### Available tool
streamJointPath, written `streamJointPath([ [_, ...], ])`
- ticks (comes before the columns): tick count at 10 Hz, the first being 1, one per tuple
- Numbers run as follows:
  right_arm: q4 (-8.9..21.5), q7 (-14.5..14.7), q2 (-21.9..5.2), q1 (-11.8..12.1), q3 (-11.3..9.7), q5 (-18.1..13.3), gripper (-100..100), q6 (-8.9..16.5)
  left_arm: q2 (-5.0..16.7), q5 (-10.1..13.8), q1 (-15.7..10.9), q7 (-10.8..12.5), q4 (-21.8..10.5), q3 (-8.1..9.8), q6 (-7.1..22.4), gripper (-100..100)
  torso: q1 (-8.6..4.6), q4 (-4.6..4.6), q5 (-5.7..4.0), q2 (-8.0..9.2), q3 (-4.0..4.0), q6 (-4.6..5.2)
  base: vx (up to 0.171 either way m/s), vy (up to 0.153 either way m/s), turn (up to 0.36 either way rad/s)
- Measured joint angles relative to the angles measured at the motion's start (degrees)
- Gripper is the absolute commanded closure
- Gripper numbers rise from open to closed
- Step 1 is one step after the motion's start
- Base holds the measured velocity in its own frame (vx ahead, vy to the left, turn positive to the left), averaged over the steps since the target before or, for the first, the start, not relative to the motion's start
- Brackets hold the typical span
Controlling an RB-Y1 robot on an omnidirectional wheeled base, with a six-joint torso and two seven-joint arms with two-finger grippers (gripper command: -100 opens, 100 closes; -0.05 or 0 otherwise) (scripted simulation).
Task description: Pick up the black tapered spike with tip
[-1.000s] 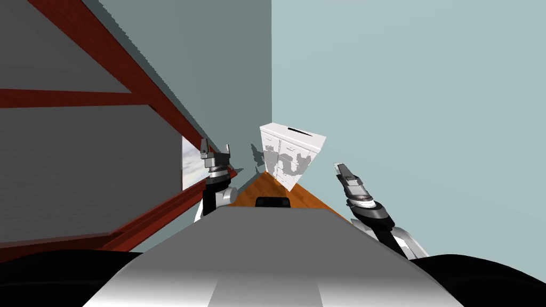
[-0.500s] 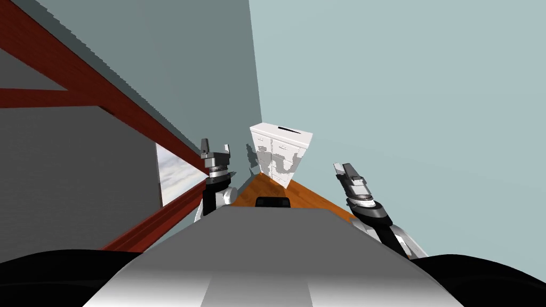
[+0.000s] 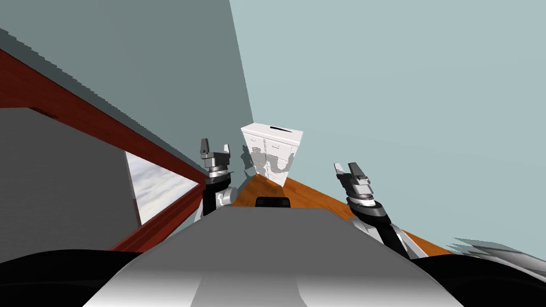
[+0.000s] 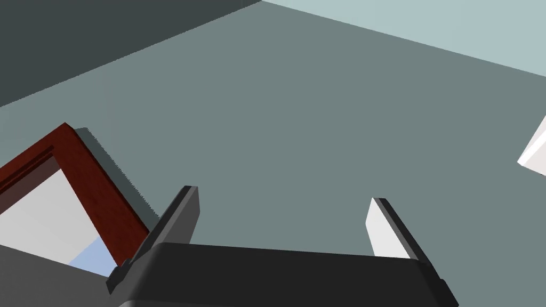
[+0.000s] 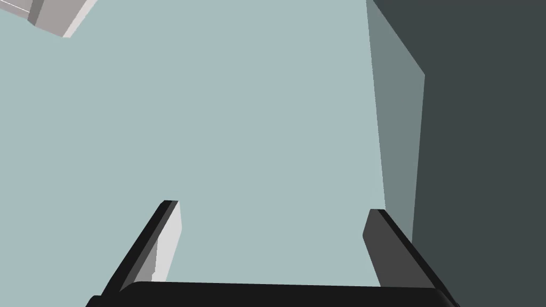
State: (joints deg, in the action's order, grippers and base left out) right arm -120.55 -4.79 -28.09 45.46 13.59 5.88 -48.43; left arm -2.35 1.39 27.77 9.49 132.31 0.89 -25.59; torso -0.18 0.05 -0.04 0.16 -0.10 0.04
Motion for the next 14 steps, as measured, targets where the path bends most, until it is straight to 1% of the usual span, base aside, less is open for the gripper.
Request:
streamJointPath([
  [1, 0.4, -0.3, -0.6, 0.0, -0.6, 1.7, -100, -0.3, 0.0, 0.0, 0.0, 0.0, 0.0, 0.0, 0.0, 0, -0.02, 0.01, 0.0, 0.04, -0.03, -0.01, -0.017, -0.008, -0.127],
  [2, 0.6, -0.5, -0.9, 0.0, -0.7, 3.5, -100, -0.4, 0.0, 0.0, 0.0, 0.0, 0.0, -0.01, 0.0, 0, 0.03, 0.01, 0.01, 0.01, -0.01, -0.07, 0.0, 0.0, 0.0],
  [3, 0.8, -0.5, -1.0, -0.1, -0.8, 5.0, -100, -0.5, 0.0, 0.0, 0.0, 0.0, 0.0, -0.01, 0.0, 0, 0.07, -0.01, 0.02, -0.05, 0.02, -0.08, -0.012, -0.023, -0.315],
  [4, 1.8, -1.0, -2.4, -0.3, -1.7, 6.8, -100, -0.9, 0.0, 0.0, 0.0, 0.0, 0.0, 0.0, 0.0, 0, -0.01, 0.0, 0.0, -0.02, 0.01, -0.01, -0.034, -0.036, -0.455],
  [5, 2.1, -1.4, -3.1, -0.4, -2.3, 8.6, -100, -1.0, 0.0, 0.0, 0.0, 0.0, 0.0, 0.0, 0.0, 0, -0.05, 0.01, -0.01, 0.06, -0.04, -0.01, -0.03, -0.014, -0.172],
  [6, 2.3, -1.4, -3.2, -0.3, -2.6, 10.2, -100, -1.2, 0.0, 0.0, 0.0, 0.0, 0.0, -0.01, 0.0, 0, 0.01, 0.02, 0.0, 0.06, -0.04, -0.07, 0.0, 0.0, 0.0],
  [7, 2.3, -1.4, -3.3, -0.4, -2.7, 11.9, -100, -1.1, 0.0, 0.0, 0.0, 0.0, 0.0, -0.01, 0.0, 0, 0.07, 0.0, 0.02, -0.02, 0.0, -0.09, -0.01, -0.03, -0.326],
  [8, 3.4, -1.9, -4.8, -1.0, -3.8, 13.7, -100, -1.3, 0.0, 0.0, 0.0, 0.0, 0.0, 0.0, 0.0, 0, -0.03, 0.0, -0.01, -0.01, 0.01, -0.02, -0.028, -0.04, -0.402],
  [9, 4.1, -2.4, -5.7, -1.1, -4.4, 15.4, -100, -1.7, 0.0, 0.0, 0.0, 0.0, 0.0, 0.0, 0.0, 0, -0.06, 0.01, -0.02, 0.05, -0.03, -0.03, -0.032, -0.023, -0.22],
  [11, 4.5, -2.6, -5.9, -0.9, -4.7, 18.8, -100, -2.1, 0.0, 0.0, 0.0, 0.0, 0.0, -0.01, 0.0, 0, 0.06, 0.02, 0.01, 0.03, -0.02, -0.1, -0.004, -0.002, -0.016],
  [12, 4.5, -2.6, -6.0, -1.0, -4.7, 20.0, -100, -2.0, 0.0, 0.0, 0.0, 0.0, 0.0, -0.01, 0.0, 0, 0.1, 0.0, 0.02, -0.04, 0.02, -0.1, -0.002, -0.026, -0.228],
  [13, 5.6, -3.4, -7.7, -1.2, -5.6, 21.8, -100, -2.4, 0.0, 0.0, 0.0, 0.0, 0.0, 0.0, 0.0, 0, 0.0, -0.01, 0.0, -0.04, 0.02, -0.05, -0.024, -0.029, -0.249],
  [14, 6.3, -3.9, -8.5, -1.2, -6.3, 23.6, -100, -2.9, 0.0, 0.0, 0.0, 0.0, 0.0, -0.01, 0.0, 0, -0.01, 0.01, -0.01, 0.04, -0.02, -0.06, -0.03, -0.033, -0.267],
])
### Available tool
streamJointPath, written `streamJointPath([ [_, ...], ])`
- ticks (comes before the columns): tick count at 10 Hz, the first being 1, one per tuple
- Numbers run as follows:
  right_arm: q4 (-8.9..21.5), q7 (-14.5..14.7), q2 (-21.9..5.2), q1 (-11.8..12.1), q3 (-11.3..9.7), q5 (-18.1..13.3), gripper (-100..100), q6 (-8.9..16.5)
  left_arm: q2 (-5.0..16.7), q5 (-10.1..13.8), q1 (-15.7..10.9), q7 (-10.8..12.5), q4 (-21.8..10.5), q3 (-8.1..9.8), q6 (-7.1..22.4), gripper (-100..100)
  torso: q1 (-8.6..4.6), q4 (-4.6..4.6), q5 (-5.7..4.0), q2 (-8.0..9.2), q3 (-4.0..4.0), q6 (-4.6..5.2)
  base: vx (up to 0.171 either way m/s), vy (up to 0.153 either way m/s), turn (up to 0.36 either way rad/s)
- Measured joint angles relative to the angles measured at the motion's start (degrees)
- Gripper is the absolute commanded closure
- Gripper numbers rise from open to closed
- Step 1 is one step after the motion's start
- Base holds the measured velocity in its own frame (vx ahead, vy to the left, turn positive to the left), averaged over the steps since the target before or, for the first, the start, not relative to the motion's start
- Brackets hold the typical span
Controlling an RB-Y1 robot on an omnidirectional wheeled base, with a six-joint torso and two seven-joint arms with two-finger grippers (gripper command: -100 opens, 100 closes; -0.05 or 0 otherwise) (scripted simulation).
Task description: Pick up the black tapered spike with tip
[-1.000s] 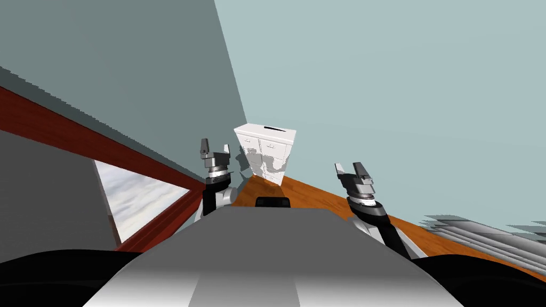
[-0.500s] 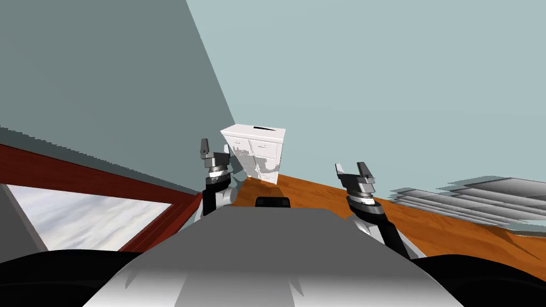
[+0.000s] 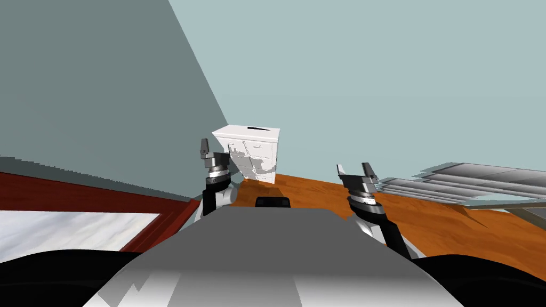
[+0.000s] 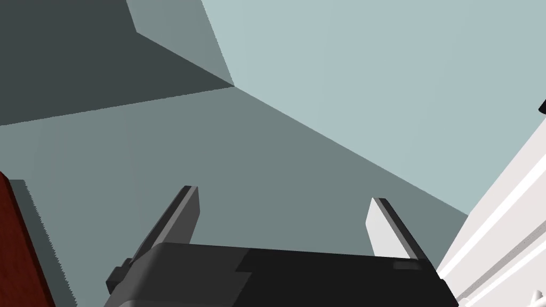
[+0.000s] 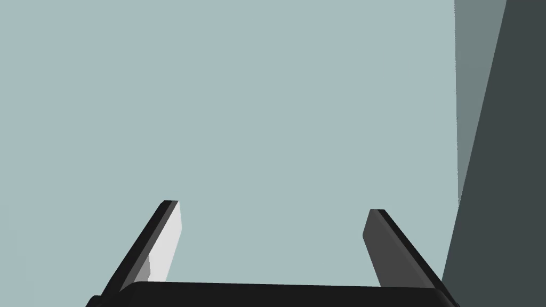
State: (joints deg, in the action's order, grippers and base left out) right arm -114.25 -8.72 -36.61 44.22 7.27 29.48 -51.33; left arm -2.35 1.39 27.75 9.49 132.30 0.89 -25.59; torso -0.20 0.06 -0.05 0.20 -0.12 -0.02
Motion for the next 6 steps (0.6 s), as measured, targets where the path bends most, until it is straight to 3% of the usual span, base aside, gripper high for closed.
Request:
streamJointPath([
  [3, 0.0, 0.0, -0.2, -0.1, -0.5, 4.7, -100, 0.0, 0.0, 0.0, 0.0, 0.0, 0.0, -0.01, 0.0, 0, 0.08, 0.01, 0.02, 0.01, -0.02, -0.05, -0.014, -0.022, -0.164],
  [4, 1.4, -0.5, -1.6, -0.7, -2.0, 6.1, -100, -0.5, 0.0, 0.0, 0.0, 0.0, 0.0, 0.0, 0.0, 0, 0.03, -0.01, 0.01, -0.08, 0.04, -0.02, 0.0, -0.027, -0.19],
  [6, 2.2, -1.2, -2.9, -0.8, -2.8, 9.6, -100, -0.9, 0.0, 0.0, 0.0, 0.0, 0.0, 0.0, 0.0, 0, 0.04, 0.0, 0.01, -0.04, 0.02, -0.03, -0.018, -0.019, -0.13],
])
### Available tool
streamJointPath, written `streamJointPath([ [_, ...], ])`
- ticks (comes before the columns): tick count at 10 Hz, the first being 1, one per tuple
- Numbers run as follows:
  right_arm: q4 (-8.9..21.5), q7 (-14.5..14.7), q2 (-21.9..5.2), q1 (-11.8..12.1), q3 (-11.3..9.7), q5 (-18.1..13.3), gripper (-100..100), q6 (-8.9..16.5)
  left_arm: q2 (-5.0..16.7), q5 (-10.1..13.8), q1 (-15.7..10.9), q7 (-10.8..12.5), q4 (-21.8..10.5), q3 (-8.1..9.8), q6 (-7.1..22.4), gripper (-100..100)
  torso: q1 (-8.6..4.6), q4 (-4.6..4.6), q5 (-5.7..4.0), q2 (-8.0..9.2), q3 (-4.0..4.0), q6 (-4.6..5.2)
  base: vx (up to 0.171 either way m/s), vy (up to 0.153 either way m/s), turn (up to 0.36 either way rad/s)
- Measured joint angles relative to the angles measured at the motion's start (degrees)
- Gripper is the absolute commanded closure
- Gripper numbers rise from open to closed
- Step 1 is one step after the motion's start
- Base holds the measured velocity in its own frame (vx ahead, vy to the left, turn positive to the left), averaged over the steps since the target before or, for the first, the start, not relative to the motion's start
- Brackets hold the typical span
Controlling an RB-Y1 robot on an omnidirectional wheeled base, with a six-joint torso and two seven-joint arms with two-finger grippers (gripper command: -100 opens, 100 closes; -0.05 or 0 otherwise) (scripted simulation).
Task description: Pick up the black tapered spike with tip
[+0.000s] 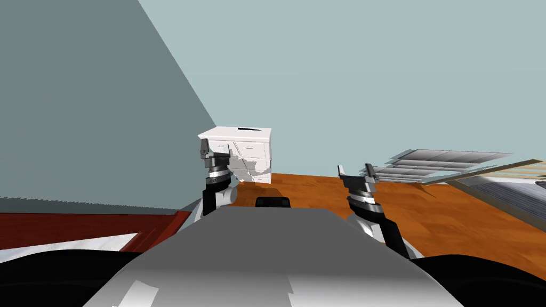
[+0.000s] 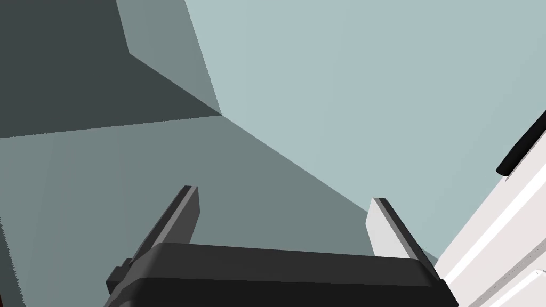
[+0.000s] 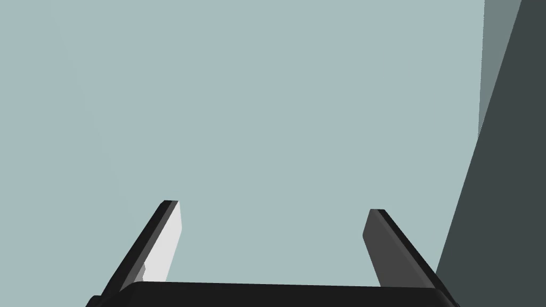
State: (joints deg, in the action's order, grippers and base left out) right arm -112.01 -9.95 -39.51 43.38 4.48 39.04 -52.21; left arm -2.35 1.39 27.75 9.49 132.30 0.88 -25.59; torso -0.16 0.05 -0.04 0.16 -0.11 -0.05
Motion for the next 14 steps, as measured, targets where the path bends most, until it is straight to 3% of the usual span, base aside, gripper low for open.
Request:
streamJointPath([
  [3, 0.1, -0.2, -0.2, 0.2, 0.1, 4.2, -100, -0.1, 0.0, 0.0, 0.0, 0.0, 0.0, 0.0, 0.0, 0, 0.02, 0.03, 0.0, 0.12, -0.07, 0.0, -0.029, -0.017, -0.113],
  [7, 0.0, -0.1, -0.2, 0.2, 0.0, 4.5, -100, 0.0, 0.0, 0.0, 0.0, 0.0, 0.0, -0.01, 0.0, 0, 0.12, -0.01, 0.03, -0.06, 0.03, -0.04, 0.004, 0.002, 0.041],
  [14, 6.1, -2.9, -11.4, -0.9, -5.9, 6.3, -100, -0.9, 0.0, 0.0, 0.0, 0.0, 0.0, -0.01, 0.0, 0, 0.15, -0.03, 0.04, -0.12, 0.07, -0.05, 0.013, 0.01, 0.151],
])
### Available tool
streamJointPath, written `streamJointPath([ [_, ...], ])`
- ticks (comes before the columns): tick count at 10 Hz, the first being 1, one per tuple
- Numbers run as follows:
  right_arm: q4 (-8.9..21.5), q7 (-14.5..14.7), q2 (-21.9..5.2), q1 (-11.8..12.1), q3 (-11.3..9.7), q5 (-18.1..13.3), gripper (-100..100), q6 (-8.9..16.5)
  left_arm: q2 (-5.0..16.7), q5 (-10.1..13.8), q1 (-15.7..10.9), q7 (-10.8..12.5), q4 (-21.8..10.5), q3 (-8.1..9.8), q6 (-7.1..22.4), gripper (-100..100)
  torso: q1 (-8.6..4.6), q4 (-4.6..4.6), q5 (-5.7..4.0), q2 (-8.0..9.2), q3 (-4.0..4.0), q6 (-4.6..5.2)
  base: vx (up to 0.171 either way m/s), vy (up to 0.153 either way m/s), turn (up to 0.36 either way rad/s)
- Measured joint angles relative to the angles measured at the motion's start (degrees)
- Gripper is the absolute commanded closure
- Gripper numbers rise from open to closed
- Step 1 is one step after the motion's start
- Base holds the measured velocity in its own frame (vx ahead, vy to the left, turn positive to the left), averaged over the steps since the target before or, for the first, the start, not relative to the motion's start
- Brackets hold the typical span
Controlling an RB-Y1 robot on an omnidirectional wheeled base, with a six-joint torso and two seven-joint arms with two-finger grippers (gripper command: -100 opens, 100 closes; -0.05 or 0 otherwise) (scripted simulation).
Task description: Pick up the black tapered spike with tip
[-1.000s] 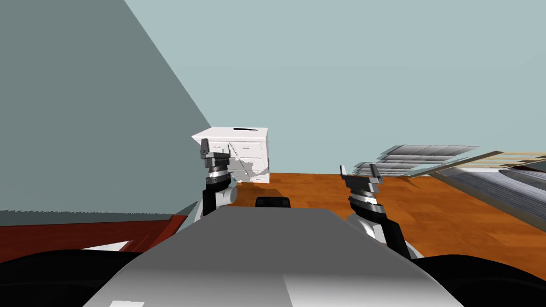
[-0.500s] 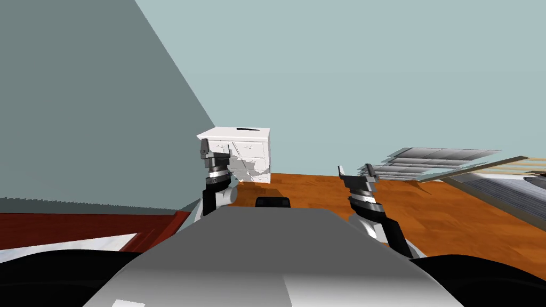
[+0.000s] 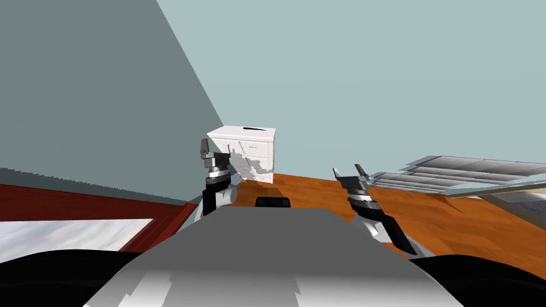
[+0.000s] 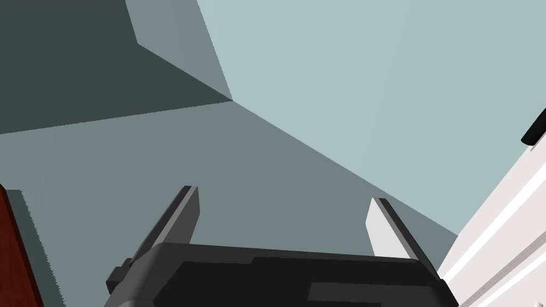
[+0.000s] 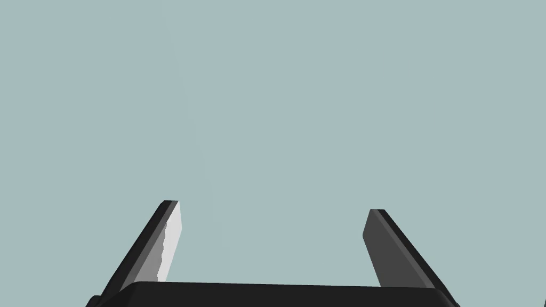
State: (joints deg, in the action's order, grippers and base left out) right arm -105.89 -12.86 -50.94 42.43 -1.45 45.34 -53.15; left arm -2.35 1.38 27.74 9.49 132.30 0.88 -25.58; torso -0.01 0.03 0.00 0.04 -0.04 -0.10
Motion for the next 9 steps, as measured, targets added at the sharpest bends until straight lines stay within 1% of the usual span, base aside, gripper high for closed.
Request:
streamJointPath([
  [3, 2.5, -1.0, -4.1, -0.4, -2.1, 0.3, -100, -0.8, 0.0, 0.0, 0.0, 0.0, 0.0, 0.0, 0.0, 0, 0.01, 0.0, 0.0, 0.01, -0.01, 0.03, 0.013, 0.016, 0.156],
  [4, 3.6, -1.3, -5.6, -0.6, -3.2, 0.5, -100, -1.0, 0.0, 0.0, 0.0, 0.0, 0.0, 0.0, 0.0, 0, 0.03, 0.0, 0.0, -0.01, 0.0, -0.01, 0.017, 0.013, 0.099],
  [5, 4.2, -1.6, -7.1, -0.6, -3.7, 0.7, -100, -1.2, 0.0, 0.0, 0.0, 0.0, 0.0, 0.0, 0.0, 0, 0.02, 0.0, 0.01, -0.01, 0.0, 0.04, 0.023, 0.026, 0.2],
  [6, 5.6, -2.1, -8.8, -1.0, -4.8, 0.9, -100, -1.4, 0.0, 0.0, 0.0, 0.0, 0.0, 0.0, 0.0, 0, 0.05, -0.01, 0.01, -0.04, 0.02, -0.01, 0.021, 0.016, 0.095],
  [7, 6.1, -2.4, -10.4, -1.0, -5.3, 1.1, -100, -1.5, 0.0, 0.0, 0.0, 0.0, 0.0, 0.01, 0.0, 0, 0.03, -0.01, 0.01, -0.02, 0.01, 0.05, 0.024, 0.021, 0.163],
  [8, 7.7, -2.9, -12.1, -1.1, -6.5, 1.2, -100, -2.0, 0.0, 0.0, 0.0, 0.0, 0.0, 0.0, 0.0, 0, 0.04, -0.01, 0.01, -0.03, 0.02, 0.01, 0.019, 0.015, 0.123],
  [9, 8.2, -3.1, -13.9, -1.0, -7.0, 1.4, -100, -2.3, 0.0, 0.0, 0.0, 0.0, 0.0, 0.0, 0.0, 0, 0.03, 0.0, 0.01, -0.02, 0.01, 0.04, 0.025, 0.022, 0.236],
])
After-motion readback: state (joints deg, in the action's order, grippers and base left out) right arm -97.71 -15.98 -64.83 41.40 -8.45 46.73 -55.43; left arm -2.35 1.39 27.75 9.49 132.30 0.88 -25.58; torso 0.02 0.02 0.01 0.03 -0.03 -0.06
